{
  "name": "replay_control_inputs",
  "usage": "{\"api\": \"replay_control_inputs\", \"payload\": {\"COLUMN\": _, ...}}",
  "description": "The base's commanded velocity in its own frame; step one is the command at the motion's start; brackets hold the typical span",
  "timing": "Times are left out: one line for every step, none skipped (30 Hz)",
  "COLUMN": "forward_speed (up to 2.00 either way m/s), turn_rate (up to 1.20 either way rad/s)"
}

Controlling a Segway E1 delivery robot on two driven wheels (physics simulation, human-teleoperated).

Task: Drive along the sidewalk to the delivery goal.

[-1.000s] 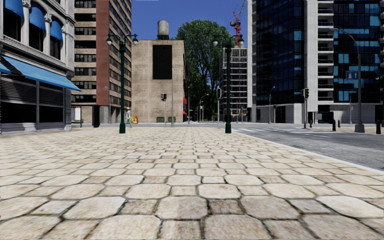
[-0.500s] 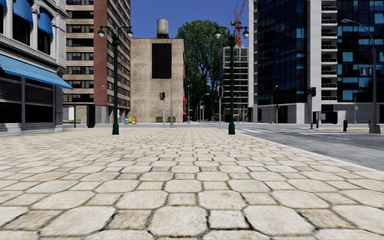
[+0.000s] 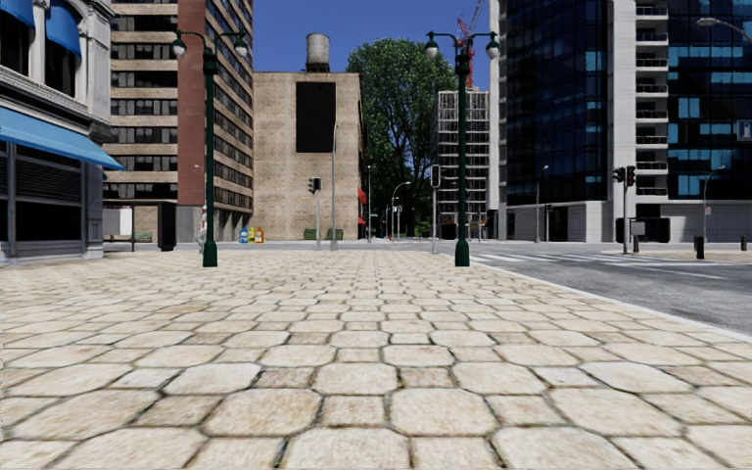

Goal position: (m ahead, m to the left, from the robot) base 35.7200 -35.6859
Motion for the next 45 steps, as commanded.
{"api": "replay_control_inputs", "payload": {"forward_speed": 2.00, "turn_rate": 0.00}}
{"api": "replay_control_inputs", "payload": {"forward_speed": 2.00, "turn_rate": 0.00}}
{"api": "replay_control_inputs", "payload": {"forward_speed": 2.00, "turn_rate": 0.00}}
{"api": "replay_control_inputs", "payload": {"forward_speed": 2.00, "turn_rate": 0.00}}
{"api": "replay_control_inputs", "payload": {"forward_speed": 2.00, "turn_rate": 0.00}}
{"api": "replay_control_inputs", "payload": {"forward_speed": 2.00, "turn_rate": 0.00}}
{"api": "replay_control_inputs", "payload": {"forward_speed": 2.00, "turn_rate": 0.00}}
{"api": "replay_control_inputs", "payload": {"forward_speed": 2.00, "turn_rate": 0.00}}
{"api": "replay_control_inputs", "payload": {"forward_speed": 2.00, "turn_rate": 0.00}}
{"api": "replay_control_inputs", "payload": {"forward_speed": 2.00, "turn_rate": 0.00}}
{"api": "replay_control_inputs", "payload": {"forward_speed": 2.00, "turn_rate": 0.00}}
{"api": "replay_control_inputs", "payload": {"forward_speed": 2.00, "turn_rate": 0.00}}
{"api": "replay_control_inputs", "payload": {"forward_speed": 2.00, "turn_rate": 0.00}}
{"api": "replay_control_inputs", "payload": {"forward_speed": 2.00, "turn_rate": 0.00}}
{"api": "replay_control_inputs", "payload": {"forward_speed": 2.00, "turn_rate": 0.00}}
{"api": "replay_control_inputs", "payload": {"forward_speed": 2.00, "turn_rate": 0.00}}
{"api": "replay_control_inputs", "payload": {"forward_speed": 2.00, "turn_rate": 0.00}}
{"api": "replay_control_inputs", "payload": {"forward_speed": 2.00, "turn_rate": 0.00}}
{"api": "replay_control_inputs", "payload": {"forward_speed": 2.00, "turn_rate": 0.00}}
{"api": "replay_control_inputs", "payload": {"forward_speed": 2.00, "turn_rate": 0.00}}
{"api": "replay_control_inputs", "payload": {"forward_speed": 2.00, "turn_rate": 0.00}}
{"api": "replay_control_inputs", "payload": {"forward_speed": 2.00, "turn_rate": 0.00}}
{"api": "replay_control_inputs", "payload": {"forward_speed": 2.00, "turn_rate": 0.00}}
{"api": "replay_control_inputs", "payload": {"forward_speed": 2.00, "turn_rate": 0.00}}
{"api": "replay_control_inputs", "payload": {"forward_speed": 2.00, "turn_rate": 0.00}}
{"api": "replay_control_inputs", "payload": {"forward_speed": 2.00, "turn_rate": 0.00}}
{"api": "replay_control_inputs", "payload": {"forward_speed": 2.00, "turn_rate": 0.00}}
{"api": "replay_control_inputs", "payload": {"forward_speed": 2.00, "turn_rate": 0.00}}
{"api": "replay_control_inputs", "payload": {"forward_speed": 2.00, "turn_rate": 0.00}}
{"api": "replay_control_inputs", "payload": {"forward_speed": 2.00, "turn_rate": 0.00}}
{"api": "replay_control_inputs", "payload": {"forward_speed": 2.00, "turn_rate": 0.00}}
{"api": "replay_control_inputs", "payload": {"forward_speed": 2.00, "turn_rate": 0.00}}
{"api": "replay_control_inputs", "payload": {"forward_speed": 2.00, "turn_rate": 0.00}}
{"api": "replay_control_inputs", "payload": {"forward_speed": 2.00, "turn_rate": 0.00}}
{"api": "replay_control_inputs", "payload": {"forward_speed": 2.00, "turn_rate": 0.00}}
{"api": "replay_control_inputs", "payload": {"forward_speed": 2.00, "turn_rate": 0.00}}
{"api": "replay_control_inputs", "payload": {"forward_speed": 2.00, "turn_rate": 0.00}}
{"api": "replay_control_inputs", "payload": {"forward_speed": 2.00, "turn_rate": 0.00}}
{"api": "replay_control_inputs", "payload": {"forward_speed": 2.00, "turn_rate": 0.00}}
{"api": "replay_control_inputs", "payload": {"forward_speed": 2.00, "turn_rate": 0.00}}
{"api": "replay_control_inputs", "payload": {"forward_speed": 2.00, "turn_rate": 0.00}}
{"api": "replay_control_inputs", "payload": {"forward_speed": 2.00, "turn_rate": 0.00}}
{"api": "replay_control_inputs", "payload": {"forward_speed": 2.00, "turn_rate": 0.00}}
{"api": "replay_control_inputs", "payload": {"forward_speed": 2.00, "turn_rate": 0.00}}
{"api": "replay_control_inputs", "payload": {"forward_speed": 2.00, "turn_rate": 0.00}}
